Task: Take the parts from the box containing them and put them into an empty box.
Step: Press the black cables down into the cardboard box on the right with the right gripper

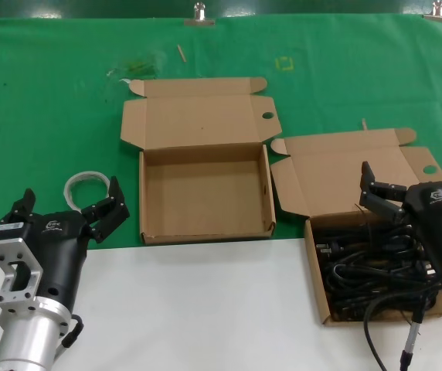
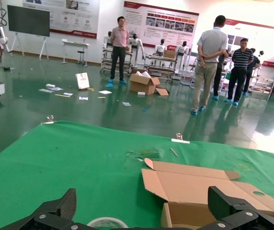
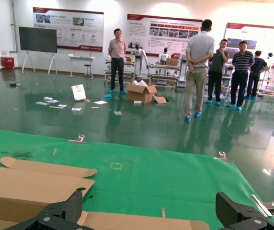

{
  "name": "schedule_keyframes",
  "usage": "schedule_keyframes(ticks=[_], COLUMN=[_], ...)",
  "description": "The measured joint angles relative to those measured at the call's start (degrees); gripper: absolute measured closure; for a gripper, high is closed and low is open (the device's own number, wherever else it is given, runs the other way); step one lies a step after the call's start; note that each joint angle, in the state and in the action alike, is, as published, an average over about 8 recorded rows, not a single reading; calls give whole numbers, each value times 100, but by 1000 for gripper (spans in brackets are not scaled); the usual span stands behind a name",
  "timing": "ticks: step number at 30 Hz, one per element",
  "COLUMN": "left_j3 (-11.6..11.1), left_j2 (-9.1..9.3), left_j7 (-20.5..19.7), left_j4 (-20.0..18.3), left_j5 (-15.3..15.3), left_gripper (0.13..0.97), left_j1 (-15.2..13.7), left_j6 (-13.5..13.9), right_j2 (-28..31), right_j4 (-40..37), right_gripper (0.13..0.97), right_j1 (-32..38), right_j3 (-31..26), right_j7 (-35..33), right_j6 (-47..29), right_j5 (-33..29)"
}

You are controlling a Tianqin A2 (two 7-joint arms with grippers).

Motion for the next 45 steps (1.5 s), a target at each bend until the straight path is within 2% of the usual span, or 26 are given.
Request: schedule_keyframes(ticks=[30,39,45], left_j3=[0,0,0], left_j2=[0,0,-1], left_j7=[0,0,0], left_j4=[0,0,0], left_j5=[0,0,0], left_gripper=[141,211,313], left_j1=[0,0,0], left_j6=[0,0,0], right_j2=[0,0,129], right_j4=[0,0,-9], right_gripper=[129,129,129], right_j1=[0,0,18], right_j3=[0,0,-125], right_j7=[0,0,50], right_j6=[0,0,135], right_j5=[0,0,121])
